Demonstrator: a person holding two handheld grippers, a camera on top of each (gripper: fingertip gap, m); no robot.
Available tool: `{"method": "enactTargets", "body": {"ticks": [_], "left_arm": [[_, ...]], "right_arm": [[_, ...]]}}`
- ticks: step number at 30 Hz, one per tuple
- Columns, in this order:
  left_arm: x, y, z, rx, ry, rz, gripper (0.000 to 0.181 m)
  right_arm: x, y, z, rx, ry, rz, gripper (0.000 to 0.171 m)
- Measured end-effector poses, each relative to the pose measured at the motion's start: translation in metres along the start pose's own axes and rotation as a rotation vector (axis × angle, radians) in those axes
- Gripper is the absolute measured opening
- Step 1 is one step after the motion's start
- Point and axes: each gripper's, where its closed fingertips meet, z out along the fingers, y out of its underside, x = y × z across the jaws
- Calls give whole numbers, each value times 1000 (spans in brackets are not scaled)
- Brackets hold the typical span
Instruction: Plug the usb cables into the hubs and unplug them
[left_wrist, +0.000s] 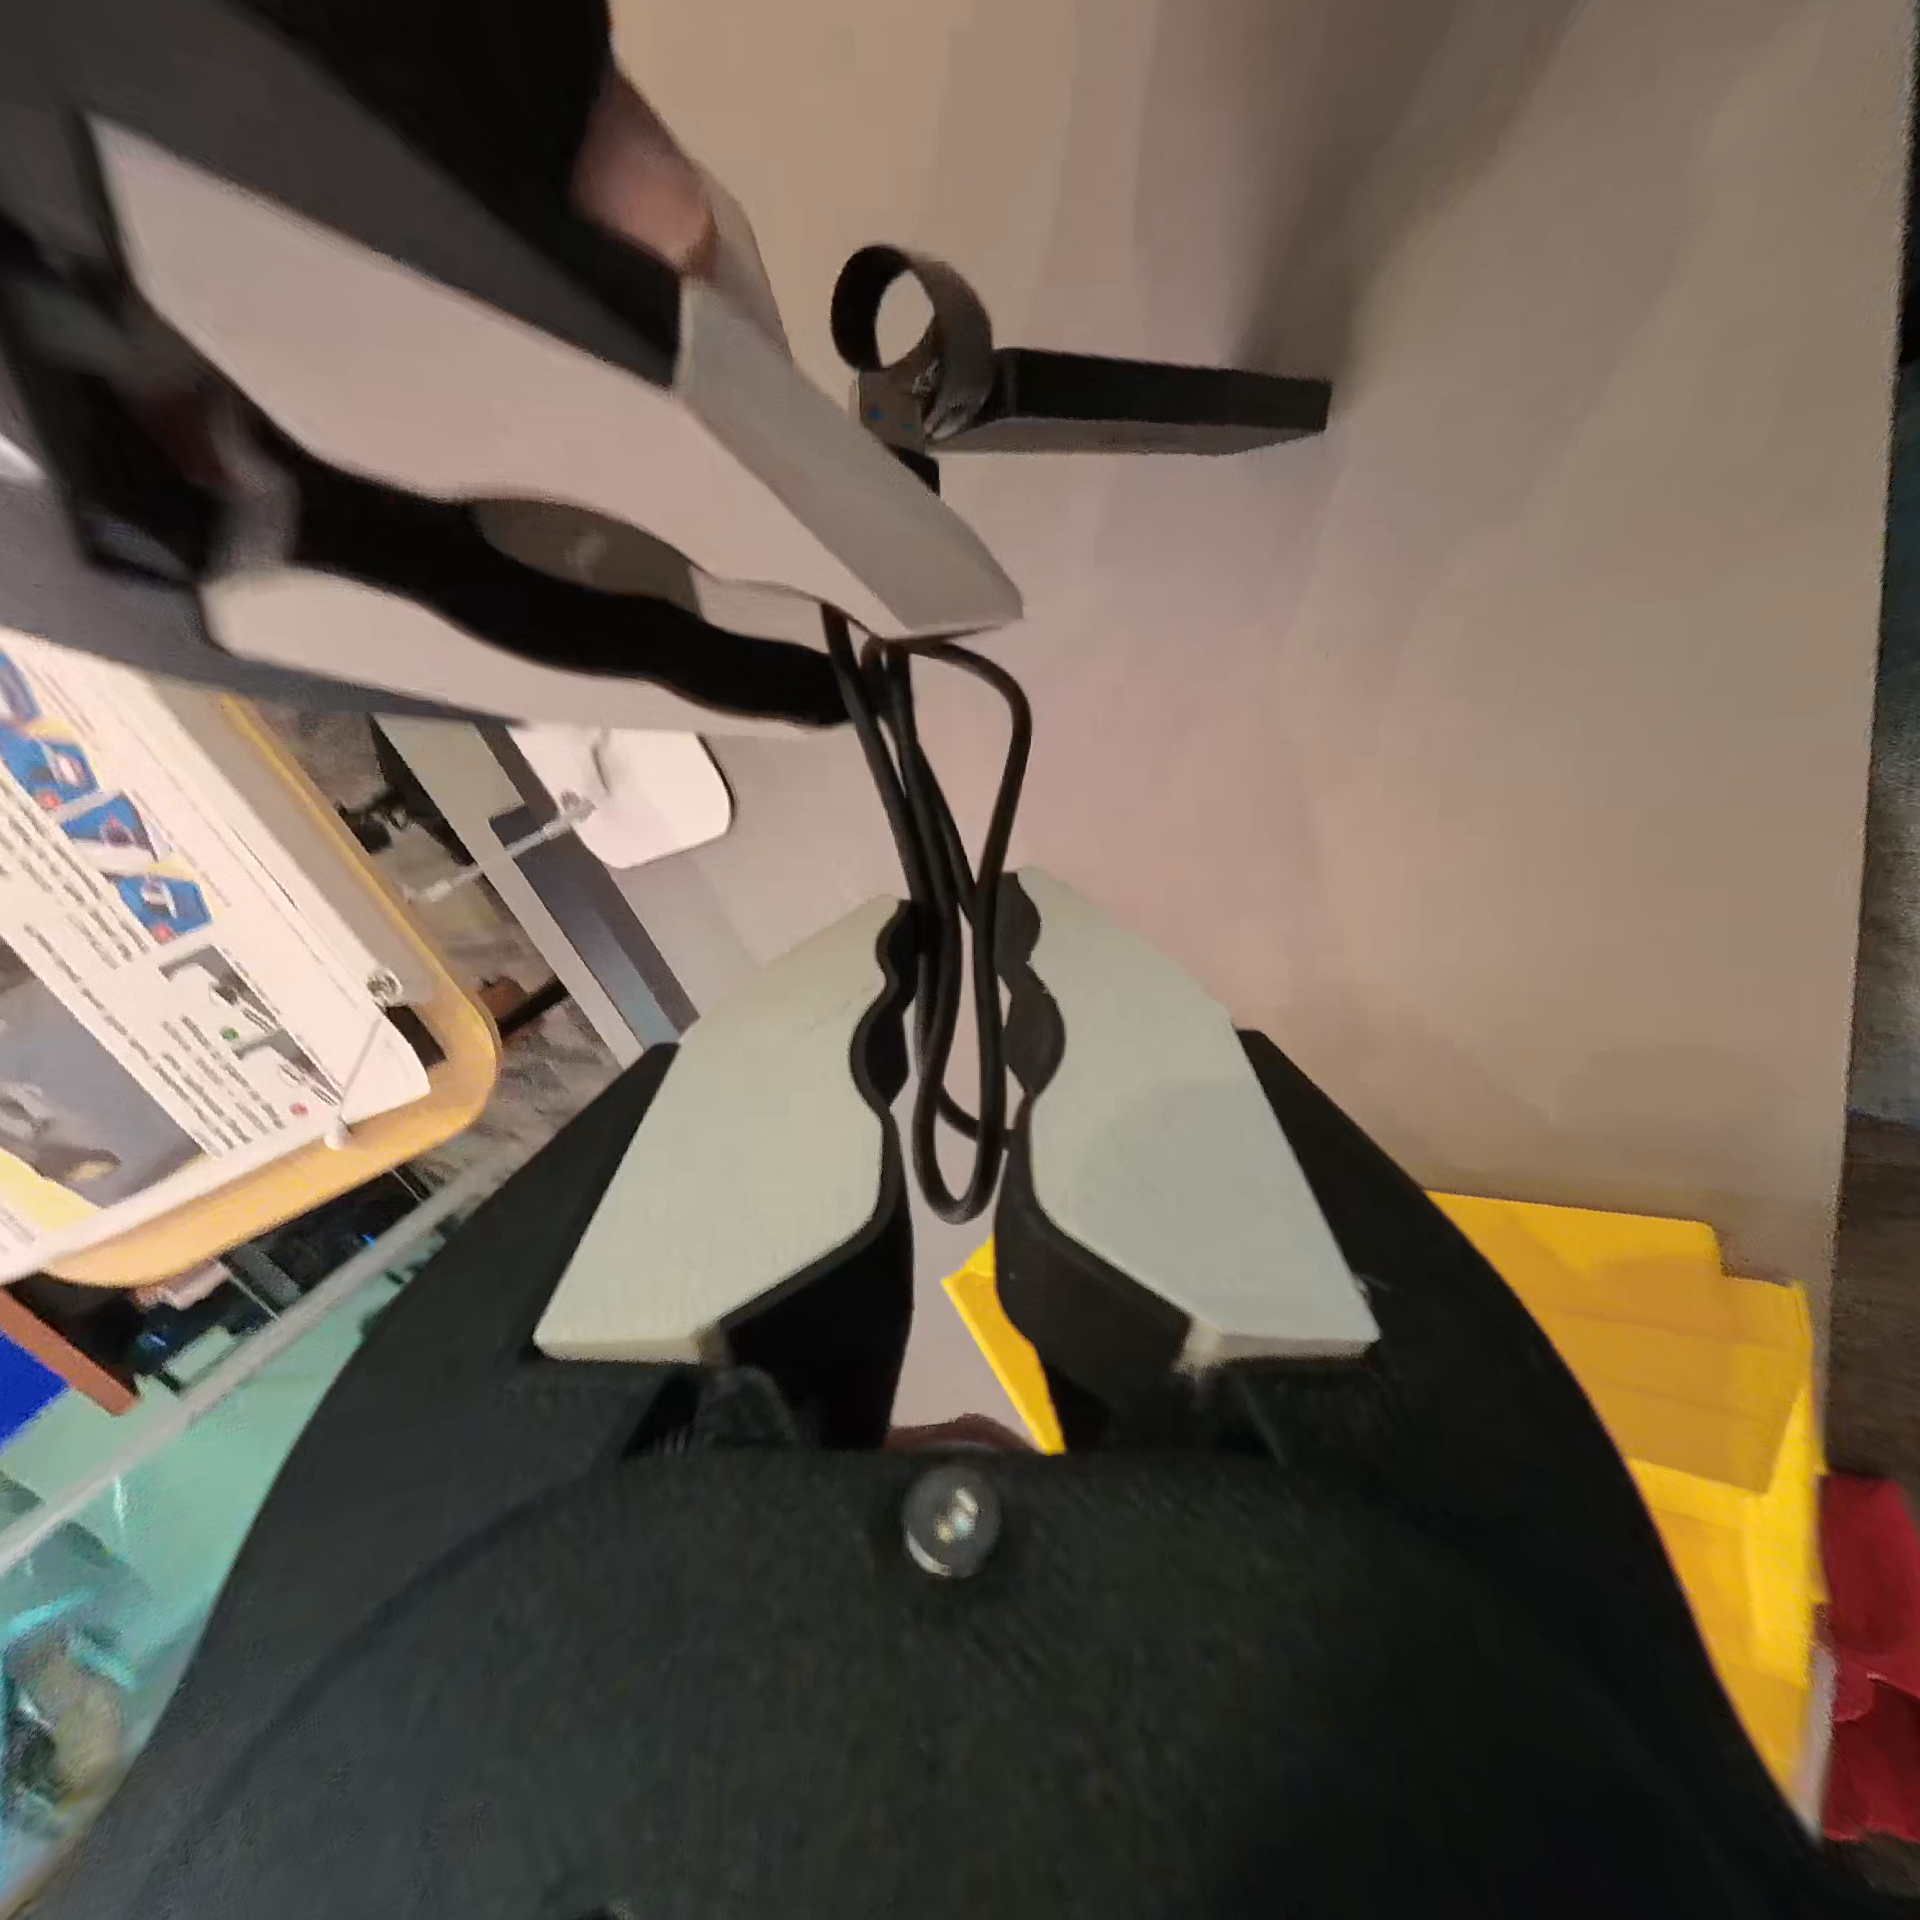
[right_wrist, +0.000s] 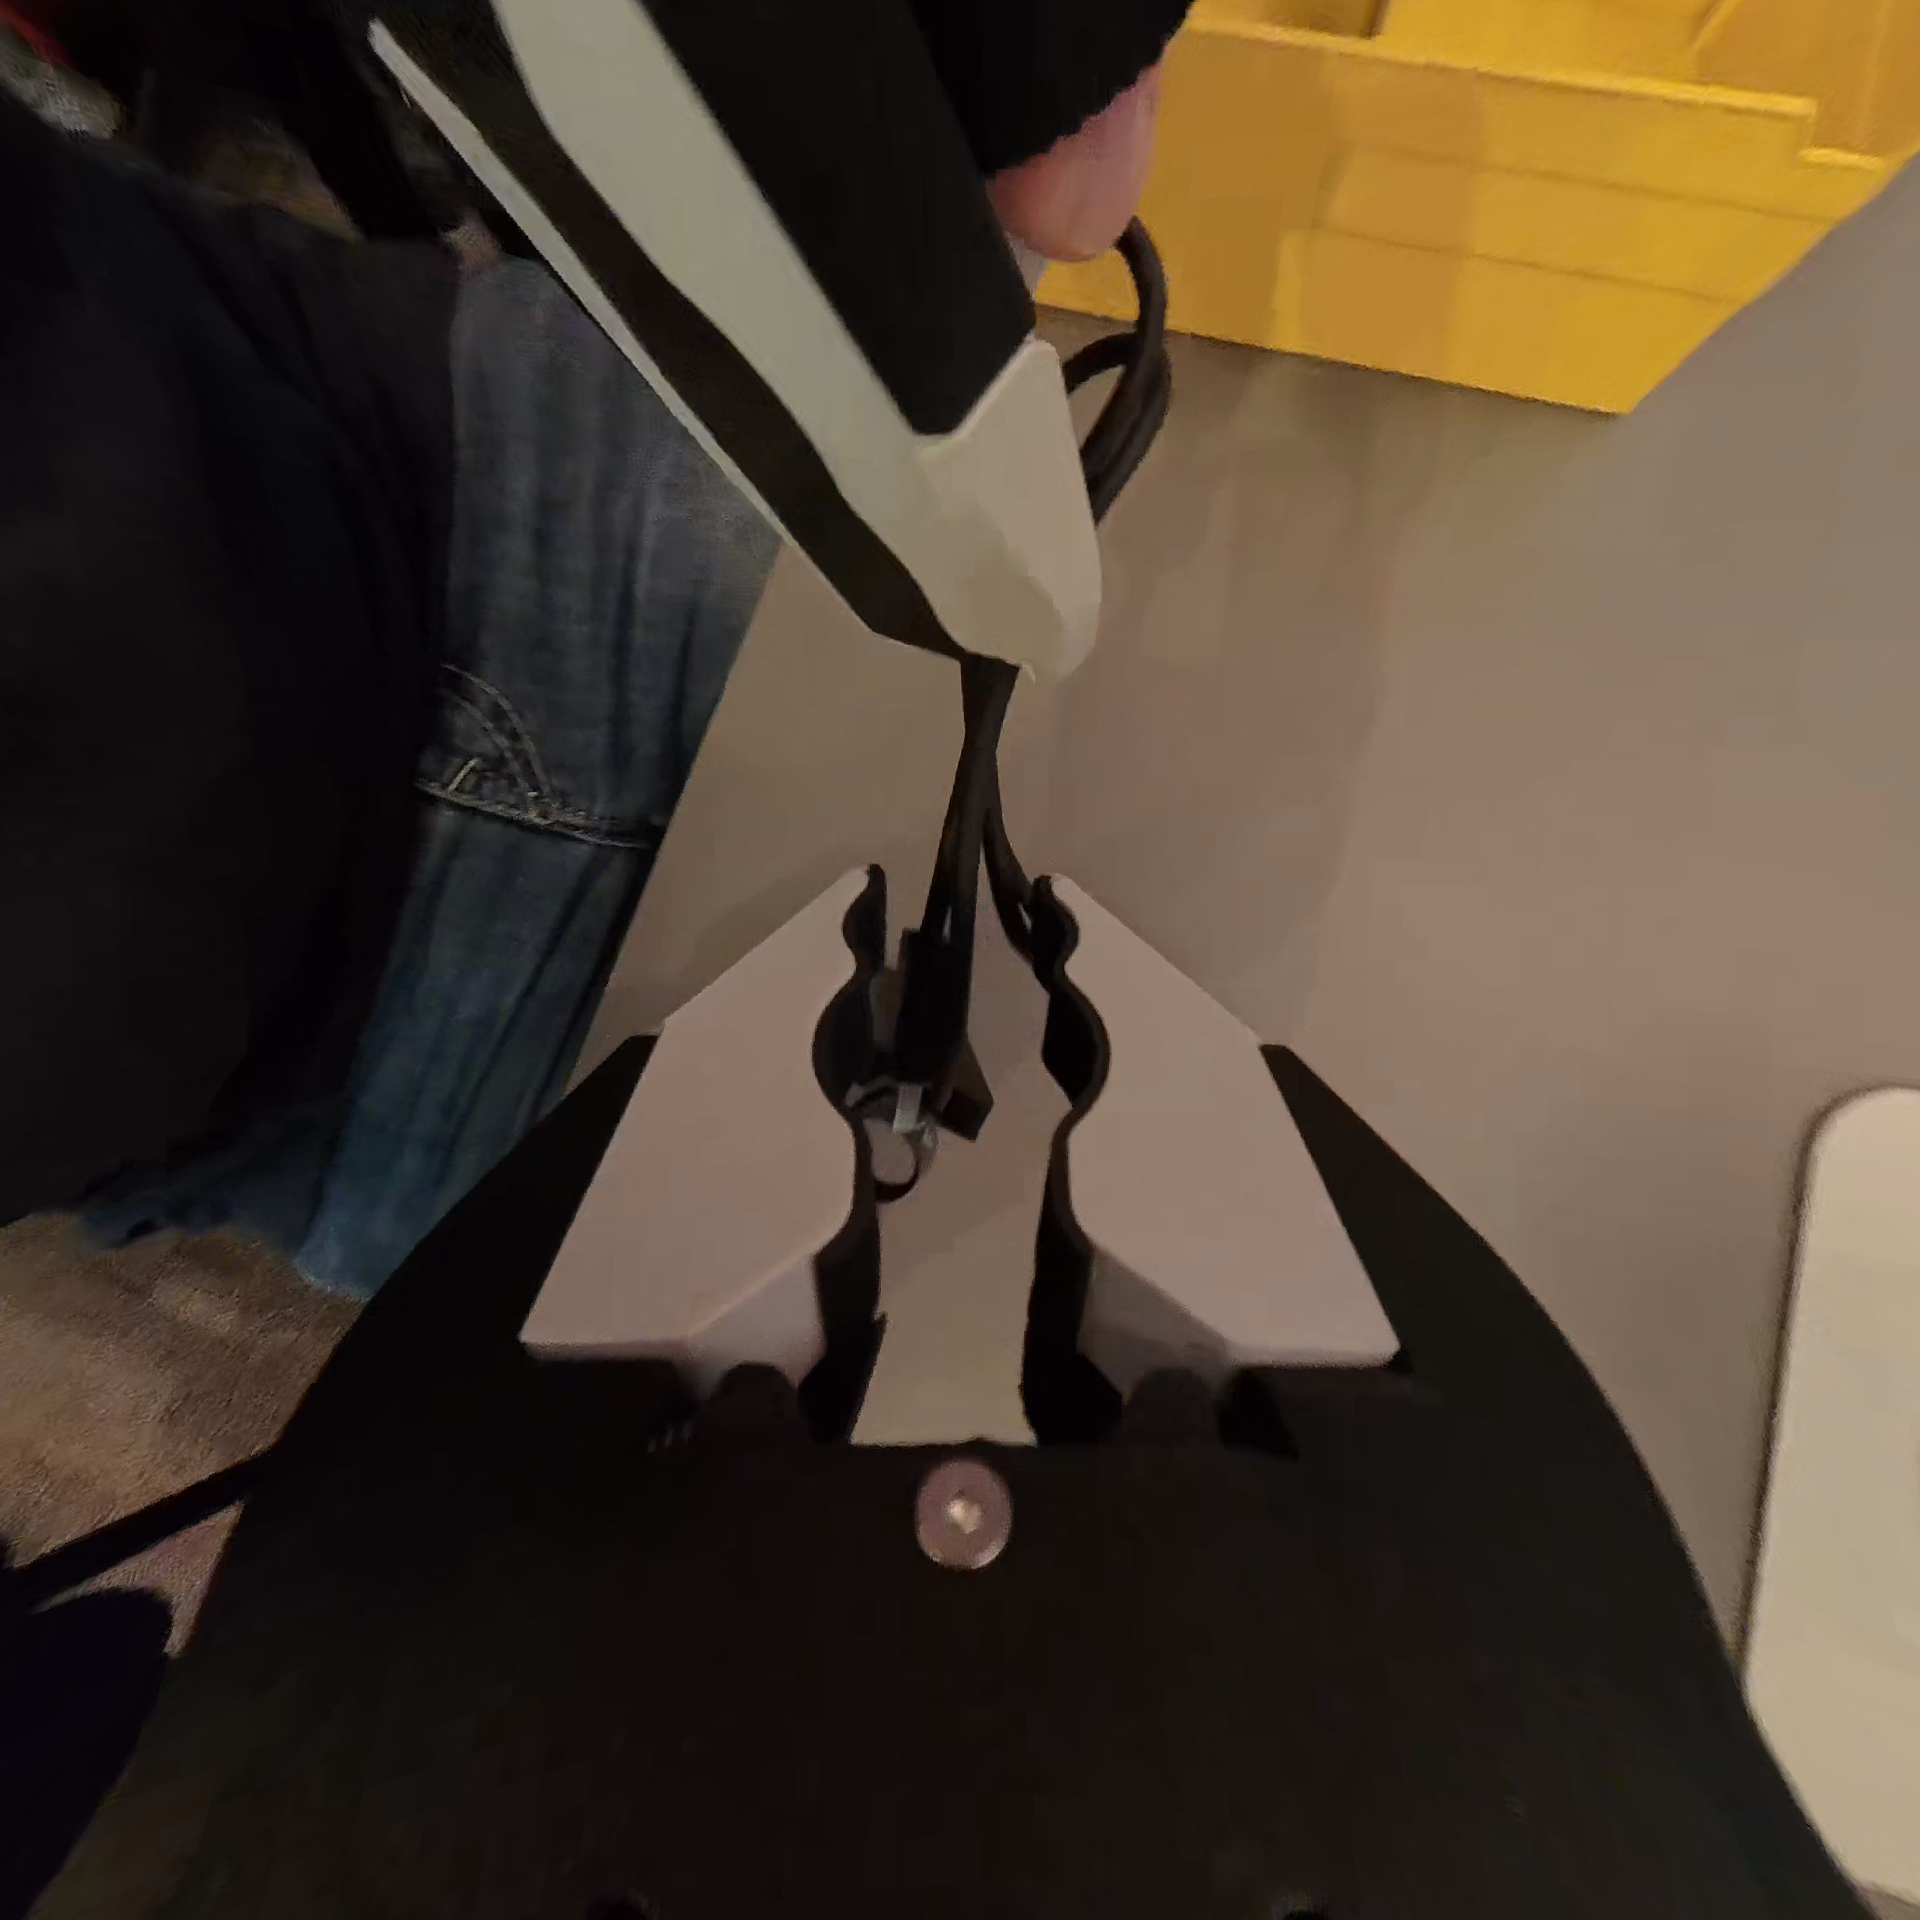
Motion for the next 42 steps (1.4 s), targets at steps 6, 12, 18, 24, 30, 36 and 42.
{"method": "enactTargets", "body": {"ticks": [6,12,18,24,30,36,42], "left_arm": [[11,25,12,37,22,-309,13],[30,36,17,92,46,-507,10],[44,36,27,119,61,-568,10],[57,31,40,182,129,-714,10],[87,31,66,207,208,-894,10],[99,26,74,232,213,-931,10],[102,22,77,272,209,-962,10]], "right_arm": [[19,3,-26,18,306,-25,52],[14,32,-20,130,319,148,59],[4,44,7,180,287,181,46],[9,42,13,164,355,165,58],[9,57,38,93,326,163,55],[18,64,63,65,302,196,32],[17,67,76,11,273,171,27]]}}
